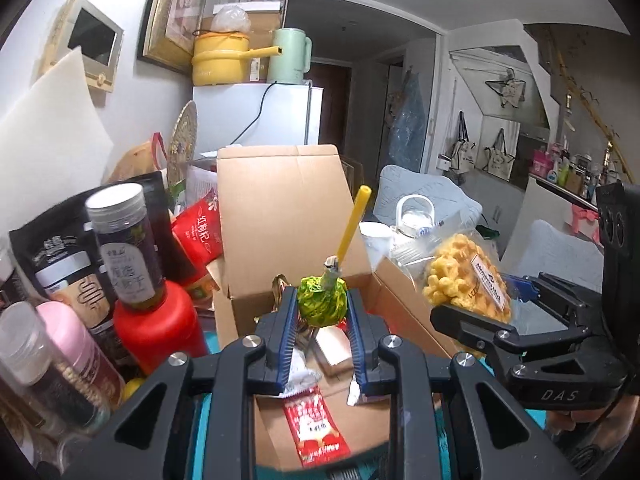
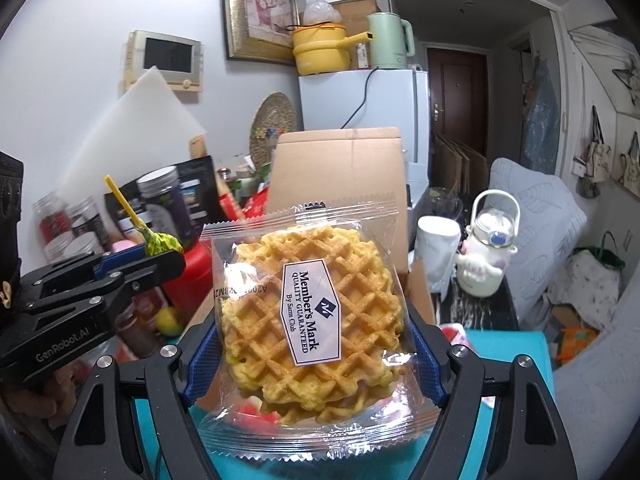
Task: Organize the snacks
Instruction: 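Lift and carry the waffle and lollipop over the cardboard box, then lower the waffle and lollipop into the box and open both tools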
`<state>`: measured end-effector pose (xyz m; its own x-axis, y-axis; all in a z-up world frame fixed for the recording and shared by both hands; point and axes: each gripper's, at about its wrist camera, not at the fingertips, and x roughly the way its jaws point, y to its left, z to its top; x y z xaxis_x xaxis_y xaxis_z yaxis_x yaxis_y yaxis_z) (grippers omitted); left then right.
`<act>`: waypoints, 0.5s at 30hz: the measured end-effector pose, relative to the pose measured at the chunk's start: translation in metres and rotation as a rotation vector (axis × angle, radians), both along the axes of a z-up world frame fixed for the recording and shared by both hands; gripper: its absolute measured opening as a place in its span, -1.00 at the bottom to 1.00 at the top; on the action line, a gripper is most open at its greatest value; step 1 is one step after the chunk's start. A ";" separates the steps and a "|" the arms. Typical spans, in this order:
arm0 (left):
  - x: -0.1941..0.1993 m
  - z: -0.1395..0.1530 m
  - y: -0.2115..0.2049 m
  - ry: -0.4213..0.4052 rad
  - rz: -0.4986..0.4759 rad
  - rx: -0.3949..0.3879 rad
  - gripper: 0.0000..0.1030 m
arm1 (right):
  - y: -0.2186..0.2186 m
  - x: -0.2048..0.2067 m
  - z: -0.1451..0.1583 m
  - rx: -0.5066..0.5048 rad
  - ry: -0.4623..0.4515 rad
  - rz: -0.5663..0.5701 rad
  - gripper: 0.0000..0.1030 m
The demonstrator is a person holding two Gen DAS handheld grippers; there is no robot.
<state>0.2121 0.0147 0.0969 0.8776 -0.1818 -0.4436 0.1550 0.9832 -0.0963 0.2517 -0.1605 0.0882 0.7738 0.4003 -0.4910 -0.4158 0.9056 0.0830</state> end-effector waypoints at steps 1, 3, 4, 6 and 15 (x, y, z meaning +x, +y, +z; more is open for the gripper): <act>0.006 -0.002 0.000 0.005 0.003 -0.003 -0.54 | 0.000 0.007 -0.003 0.003 0.003 -0.005 0.55; 0.021 -0.009 -0.001 0.022 0.012 -0.004 -0.54 | 0.000 0.020 -0.009 0.015 0.021 -0.003 0.55; 0.026 -0.012 -0.001 0.031 0.012 -0.002 -0.54 | -0.001 0.026 -0.012 0.022 0.035 -0.003 0.55; 0.038 -0.021 -0.002 0.059 0.016 -0.005 -0.54 | -0.002 0.039 -0.020 0.034 0.060 -0.010 0.55; 0.076 -0.066 -0.001 0.213 0.028 -0.012 -0.54 | 0.003 0.079 -0.058 0.025 0.192 -0.036 0.56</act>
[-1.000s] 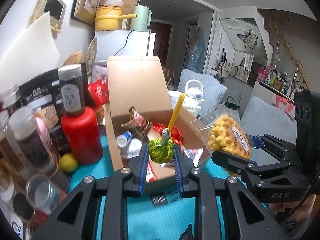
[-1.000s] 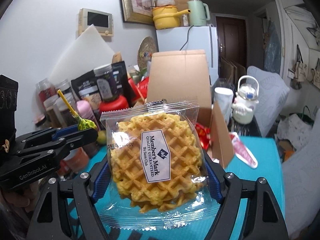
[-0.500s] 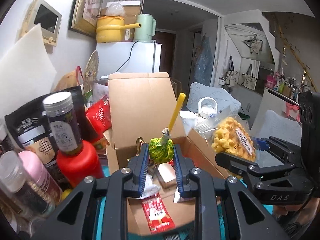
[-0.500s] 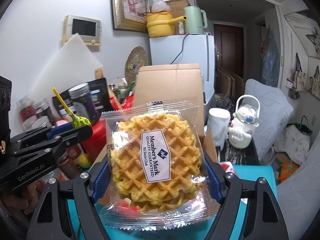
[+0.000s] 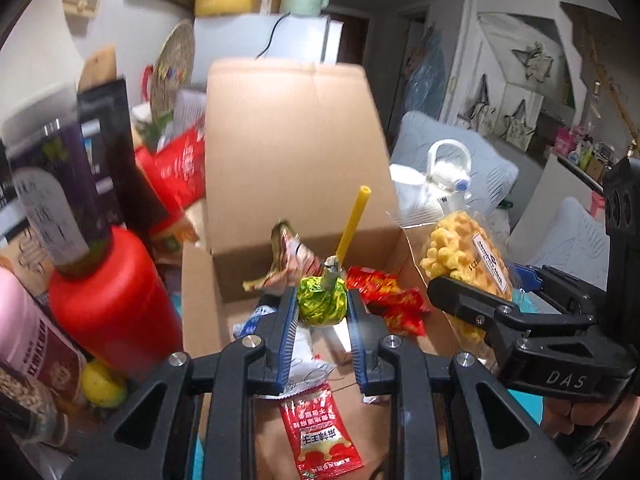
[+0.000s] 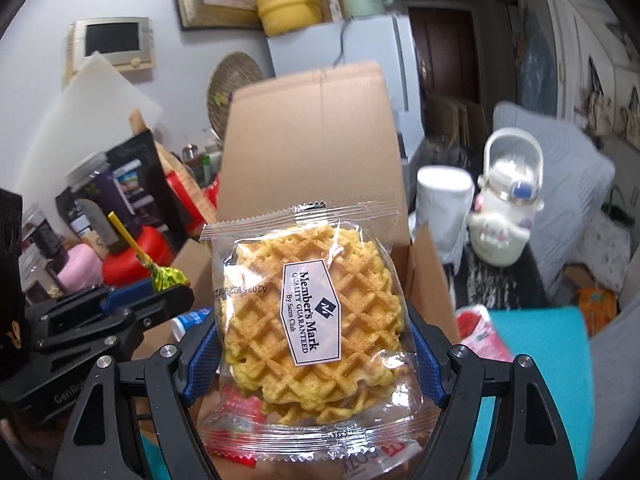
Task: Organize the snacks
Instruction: 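Lower the waffle and lollipop into the box and open both tools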
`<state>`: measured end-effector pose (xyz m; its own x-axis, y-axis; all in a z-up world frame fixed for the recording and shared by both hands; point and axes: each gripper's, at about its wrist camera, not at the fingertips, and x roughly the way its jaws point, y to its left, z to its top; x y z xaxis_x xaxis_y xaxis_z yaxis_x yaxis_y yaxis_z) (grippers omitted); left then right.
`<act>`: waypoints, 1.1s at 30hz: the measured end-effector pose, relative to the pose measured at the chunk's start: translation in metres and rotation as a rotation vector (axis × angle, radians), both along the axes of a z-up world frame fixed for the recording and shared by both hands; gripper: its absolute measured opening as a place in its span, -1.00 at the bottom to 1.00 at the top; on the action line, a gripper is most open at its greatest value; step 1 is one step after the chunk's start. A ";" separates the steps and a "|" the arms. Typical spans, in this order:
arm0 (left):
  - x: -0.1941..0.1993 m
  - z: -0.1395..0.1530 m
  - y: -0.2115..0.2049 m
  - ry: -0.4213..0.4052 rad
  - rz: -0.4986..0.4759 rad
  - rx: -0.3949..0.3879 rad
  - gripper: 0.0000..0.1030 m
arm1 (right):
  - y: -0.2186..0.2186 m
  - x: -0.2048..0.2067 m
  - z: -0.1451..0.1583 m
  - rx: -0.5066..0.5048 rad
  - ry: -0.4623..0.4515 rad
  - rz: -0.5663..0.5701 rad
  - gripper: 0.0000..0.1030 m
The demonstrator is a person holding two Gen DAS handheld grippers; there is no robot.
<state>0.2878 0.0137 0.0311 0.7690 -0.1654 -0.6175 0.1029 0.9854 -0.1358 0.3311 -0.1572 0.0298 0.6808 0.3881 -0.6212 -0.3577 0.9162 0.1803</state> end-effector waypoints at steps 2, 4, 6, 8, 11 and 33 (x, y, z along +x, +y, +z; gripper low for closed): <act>0.007 -0.008 0.000 0.033 0.000 0.010 -0.54 | 0.001 0.005 -0.007 -0.010 0.020 -0.006 0.56; 0.015 -0.014 -0.001 0.071 -0.011 0.023 -0.54 | 0.003 0.008 -0.014 -0.022 0.047 -0.003 0.56; 0.019 -0.021 -0.001 0.102 -0.009 0.041 -0.54 | 0.003 0.011 -0.022 -0.032 0.075 0.000 0.57; 0.022 -0.026 -0.001 0.126 -0.006 0.058 -0.54 | 0.002 0.014 -0.030 -0.041 0.105 -0.006 0.59; 0.028 -0.035 0.000 0.173 0.008 0.067 -0.54 | 0.008 0.015 -0.038 -0.136 0.103 -0.043 0.60; 0.039 -0.063 -0.013 0.324 -0.021 0.099 -0.53 | 0.017 0.010 -0.043 -0.234 0.078 -0.035 0.63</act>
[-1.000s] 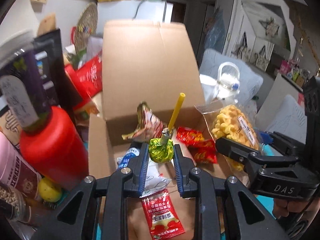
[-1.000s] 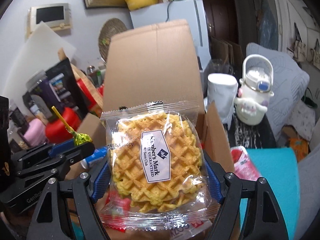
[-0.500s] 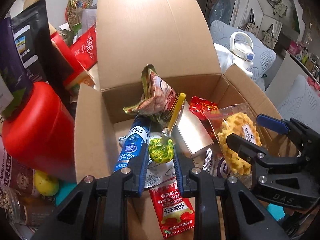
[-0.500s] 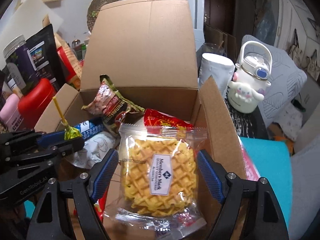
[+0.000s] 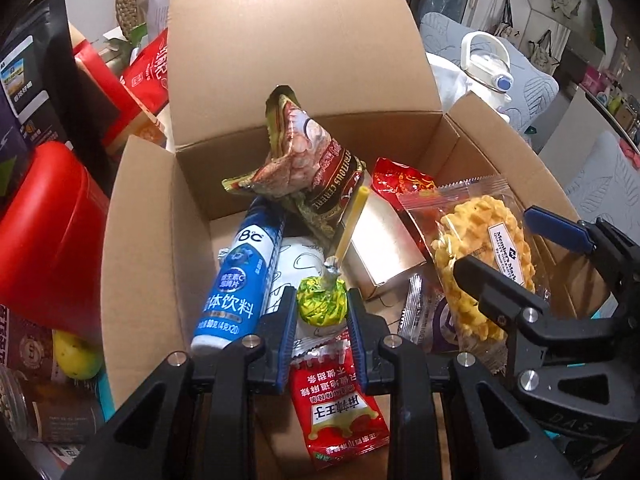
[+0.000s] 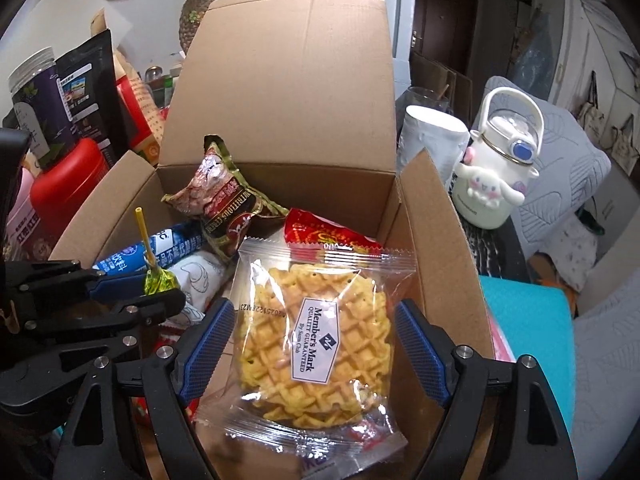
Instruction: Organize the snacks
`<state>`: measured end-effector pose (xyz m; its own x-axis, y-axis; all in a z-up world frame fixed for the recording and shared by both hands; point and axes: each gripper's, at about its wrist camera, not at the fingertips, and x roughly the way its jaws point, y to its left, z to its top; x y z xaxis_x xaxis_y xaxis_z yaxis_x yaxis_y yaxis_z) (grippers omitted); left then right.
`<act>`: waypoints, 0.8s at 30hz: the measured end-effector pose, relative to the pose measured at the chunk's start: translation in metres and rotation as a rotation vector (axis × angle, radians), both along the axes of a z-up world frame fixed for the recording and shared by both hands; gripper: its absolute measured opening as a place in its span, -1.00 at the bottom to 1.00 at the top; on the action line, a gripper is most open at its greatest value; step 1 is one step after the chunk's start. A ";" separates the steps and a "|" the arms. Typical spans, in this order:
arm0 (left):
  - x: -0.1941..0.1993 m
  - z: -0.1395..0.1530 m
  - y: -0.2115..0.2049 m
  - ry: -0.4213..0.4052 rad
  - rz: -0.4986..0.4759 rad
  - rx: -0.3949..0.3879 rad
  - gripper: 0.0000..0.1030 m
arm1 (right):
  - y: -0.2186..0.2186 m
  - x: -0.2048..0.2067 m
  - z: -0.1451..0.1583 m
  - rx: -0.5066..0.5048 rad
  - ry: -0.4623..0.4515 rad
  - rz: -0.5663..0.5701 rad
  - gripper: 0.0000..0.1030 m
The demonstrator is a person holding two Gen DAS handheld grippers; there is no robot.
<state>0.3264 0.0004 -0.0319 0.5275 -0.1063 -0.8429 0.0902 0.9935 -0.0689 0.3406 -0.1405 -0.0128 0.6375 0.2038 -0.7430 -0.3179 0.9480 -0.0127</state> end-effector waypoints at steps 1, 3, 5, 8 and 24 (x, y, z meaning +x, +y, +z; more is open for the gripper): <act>0.000 0.000 0.000 0.002 0.001 0.002 -0.53 | 0.000 0.000 0.000 0.001 0.002 0.001 0.63; 0.001 0.001 -0.002 0.003 0.001 0.013 -0.53 | -0.001 -0.001 0.001 0.003 0.002 0.000 0.63; 0.000 0.003 -0.005 -0.010 0.005 0.031 -0.53 | -0.001 -0.002 0.003 0.001 -0.003 0.000 0.64; -0.001 0.005 -0.008 -0.030 0.012 0.059 -0.52 | -0.003 -0.004 0.006 0.001 -0.010 0.001 0.72; -0.013 0.038 -0.002 -0.130 0.044 0.068 0.36 | -0.014 -0.023 0.034 0.051 -0.055 -0.030 0.74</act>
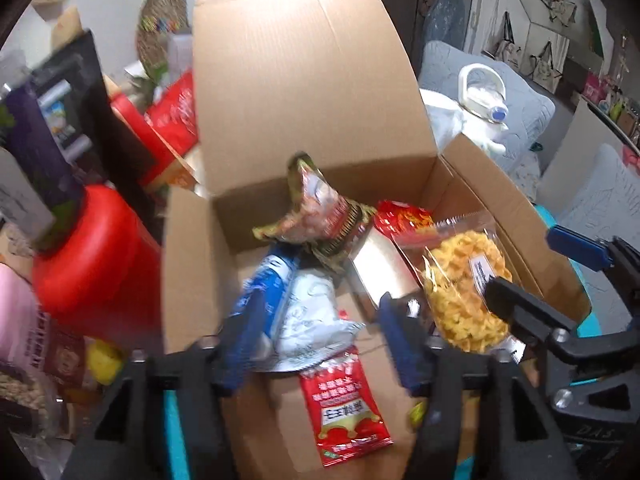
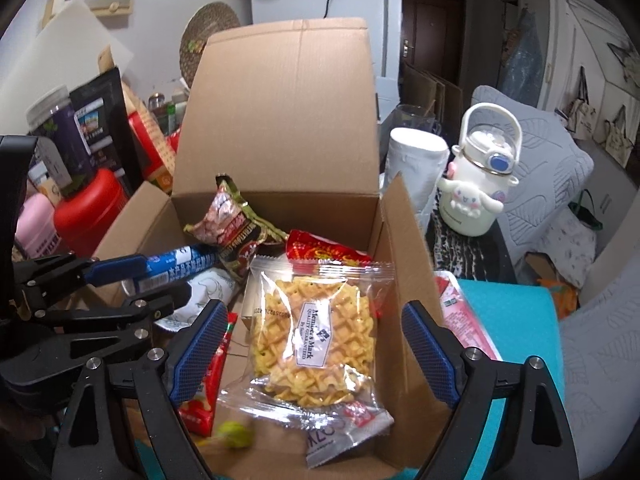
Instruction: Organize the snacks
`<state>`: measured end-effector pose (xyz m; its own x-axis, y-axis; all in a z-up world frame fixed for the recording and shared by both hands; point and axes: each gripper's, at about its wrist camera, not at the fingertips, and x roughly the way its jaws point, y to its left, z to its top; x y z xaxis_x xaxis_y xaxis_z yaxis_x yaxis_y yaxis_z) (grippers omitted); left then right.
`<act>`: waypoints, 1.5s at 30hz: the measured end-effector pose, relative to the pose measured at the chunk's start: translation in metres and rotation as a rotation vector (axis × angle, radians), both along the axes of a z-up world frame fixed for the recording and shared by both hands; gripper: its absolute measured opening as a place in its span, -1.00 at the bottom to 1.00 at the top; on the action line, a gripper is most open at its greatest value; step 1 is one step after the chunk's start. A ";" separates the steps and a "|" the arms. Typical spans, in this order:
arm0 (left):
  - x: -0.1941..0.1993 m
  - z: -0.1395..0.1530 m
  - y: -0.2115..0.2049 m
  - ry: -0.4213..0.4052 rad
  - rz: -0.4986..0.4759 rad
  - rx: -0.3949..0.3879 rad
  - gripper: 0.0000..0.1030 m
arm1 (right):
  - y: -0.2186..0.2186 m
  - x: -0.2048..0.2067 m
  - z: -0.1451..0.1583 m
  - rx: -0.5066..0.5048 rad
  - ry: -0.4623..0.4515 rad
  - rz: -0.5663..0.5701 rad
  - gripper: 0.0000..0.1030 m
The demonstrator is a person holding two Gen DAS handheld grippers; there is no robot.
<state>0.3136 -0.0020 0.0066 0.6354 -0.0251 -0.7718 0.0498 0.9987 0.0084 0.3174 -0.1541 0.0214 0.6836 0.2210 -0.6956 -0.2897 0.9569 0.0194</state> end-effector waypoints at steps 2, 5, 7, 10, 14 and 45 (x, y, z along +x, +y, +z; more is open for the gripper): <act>-0.004 0.009 0.001 -0.034 0.016 0.013 0.51 | -0.002 -0.004 0.007 -0.001 -0.016 -0.010 0.74; -0.010 0.023 0.005 -0.058 0.021 -0.005 0.51 | -0.003 -0.009 0.021 0.003 -0.039 -0.016 0.74; -0.016 0.034 0.008 -0.082 0.029 -0.003 0.51 | -0.003 -0.012 0.030 0.008 -0.055 -0.010 0.74; -0.025 0.052 0.011 -0.123 0.037 -0.006 0.51 | -0.001 -0.021 0.046 0.016 -0.090 -0.001 0.74; -0.040 0.076 0.014 -0.182 0.040 -0.013 0.51 | 0.001 -0.038 0.070 0.032 -0.155 0.006 0.74; -0.213 0.134 0.019 -0.399 0.002 -0.012 0.54 | -0.003 -0.200 0.111 0.048 -0.343 -0.037 0.94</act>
